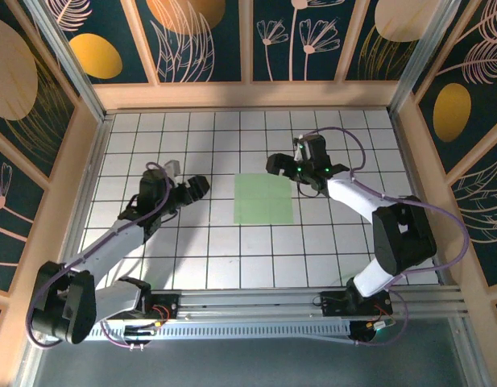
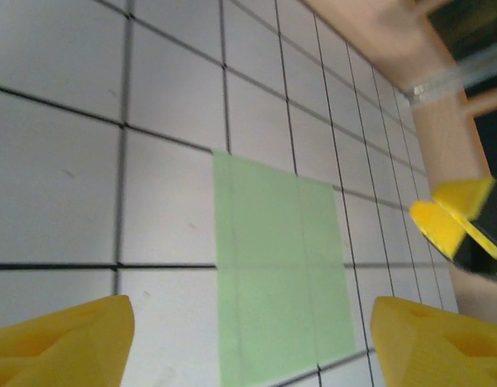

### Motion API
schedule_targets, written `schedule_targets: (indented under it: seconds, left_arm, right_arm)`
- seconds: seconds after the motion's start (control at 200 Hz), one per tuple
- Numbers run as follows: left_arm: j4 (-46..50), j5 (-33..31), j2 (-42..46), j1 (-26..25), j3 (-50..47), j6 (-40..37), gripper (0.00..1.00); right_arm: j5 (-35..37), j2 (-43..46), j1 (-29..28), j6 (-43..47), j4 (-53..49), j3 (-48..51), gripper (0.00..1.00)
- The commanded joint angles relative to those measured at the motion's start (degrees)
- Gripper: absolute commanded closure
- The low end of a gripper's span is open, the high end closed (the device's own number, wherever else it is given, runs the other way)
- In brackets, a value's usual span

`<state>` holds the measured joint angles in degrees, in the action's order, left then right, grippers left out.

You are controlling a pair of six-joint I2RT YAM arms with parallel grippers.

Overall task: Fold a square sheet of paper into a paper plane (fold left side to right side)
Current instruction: Move the square sheet of paper to the center of the table, then pick up the square sheet of paper from the center of the table.

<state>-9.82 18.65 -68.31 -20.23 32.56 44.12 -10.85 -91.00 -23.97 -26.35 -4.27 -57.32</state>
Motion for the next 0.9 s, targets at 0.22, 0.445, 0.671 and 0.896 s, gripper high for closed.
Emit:
schedule_targets:
  seconds: [0.22, 0.445, 0.671, 0.896]
  left_arm:
    - [-5.40, 0.19, -16.97, -13.24, 11.01, 3.21, 0.48]
    - [-9.36, -2.83, -25.99, -16.28, 13.89, 6.08, 0.57]
    - [-9.17, -0.55, -32.81, -17.10, 15.34, 6.34, 0.61]
    - [-7.87, -1.31, -35.14, -17.48, 15.08, 6.00, 0.62]
  right_arm:
    - [4.79, -6.02, 0.51, 8.31, -6.20, -2.50, 0.07]
    - [8.62, -13.19, -1.65, 11.16, -9.40, -9.43, 0.10]
    - [13.05, -19.62, -4.15, 12.13, -12.10, -15.98, 0.09]
    - [12.97, -23.12, -4.68, 12.27, -12.95, -18.28, 0.05]
